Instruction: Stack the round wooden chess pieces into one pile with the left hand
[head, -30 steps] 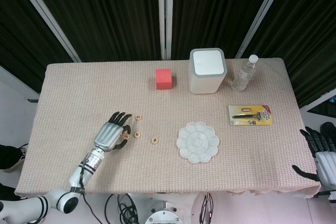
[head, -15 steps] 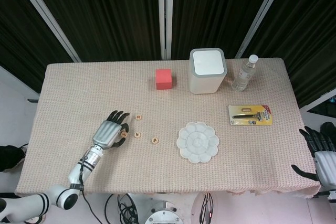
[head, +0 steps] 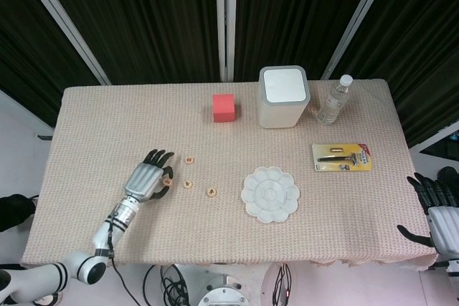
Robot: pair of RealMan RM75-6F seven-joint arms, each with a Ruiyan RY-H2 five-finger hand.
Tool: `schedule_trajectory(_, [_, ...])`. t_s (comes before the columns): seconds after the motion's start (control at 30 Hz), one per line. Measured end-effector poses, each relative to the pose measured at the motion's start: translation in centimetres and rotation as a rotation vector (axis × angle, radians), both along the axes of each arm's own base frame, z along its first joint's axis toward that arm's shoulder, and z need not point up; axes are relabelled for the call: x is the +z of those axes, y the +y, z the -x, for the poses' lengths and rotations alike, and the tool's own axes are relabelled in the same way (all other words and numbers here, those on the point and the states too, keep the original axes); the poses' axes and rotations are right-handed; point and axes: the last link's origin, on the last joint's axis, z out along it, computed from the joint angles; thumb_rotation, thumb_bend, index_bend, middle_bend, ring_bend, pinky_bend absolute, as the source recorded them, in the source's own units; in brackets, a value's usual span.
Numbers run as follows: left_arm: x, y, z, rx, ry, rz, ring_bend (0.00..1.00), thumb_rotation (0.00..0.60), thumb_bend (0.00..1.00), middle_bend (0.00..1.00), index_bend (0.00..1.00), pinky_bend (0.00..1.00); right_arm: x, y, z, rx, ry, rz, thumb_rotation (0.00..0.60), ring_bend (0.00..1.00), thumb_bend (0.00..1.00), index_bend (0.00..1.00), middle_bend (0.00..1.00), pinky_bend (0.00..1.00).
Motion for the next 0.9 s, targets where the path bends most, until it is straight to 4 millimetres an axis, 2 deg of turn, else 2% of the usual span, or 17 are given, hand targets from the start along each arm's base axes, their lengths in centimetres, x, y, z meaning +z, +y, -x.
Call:
schedule_trajectory(0.33, [0.01, 0.04, 0.45, 0.020, -0.008, 0.006, 0.00, 0.600, 0.35, 0.07, 0.45, 0.00, 0.19, 0.10, 0.01, -0.003, 0.000, 0.006, 0.600, 0.00, 0.10, 0.00, 0.00, 0.00])
schedule_trajectory(0.73, [0.29, -0.03, 0.18, 0.020, -0.024, -0.004, 0.00, 0.600, 0.35, 0.07, 0.39, 0.00, 0.36, 0.27, 0.08, -0.002, -0.004, 0.010, 0.600, 0.00, 0.11, 0.00, 0.00, 0.00])
schedule_trajectory(0.9, [0.24, -0.46, -0.53, 0.007, -0.047, 0.008, 0.00, 0.600, 0.35, 0.07, 0.39, 0.00, 0.34, 0.26, 0.13, -0.002, -0.006, 0.012, 0.600, 0.00, 0.11, 0.00, 0.00, 0.00])
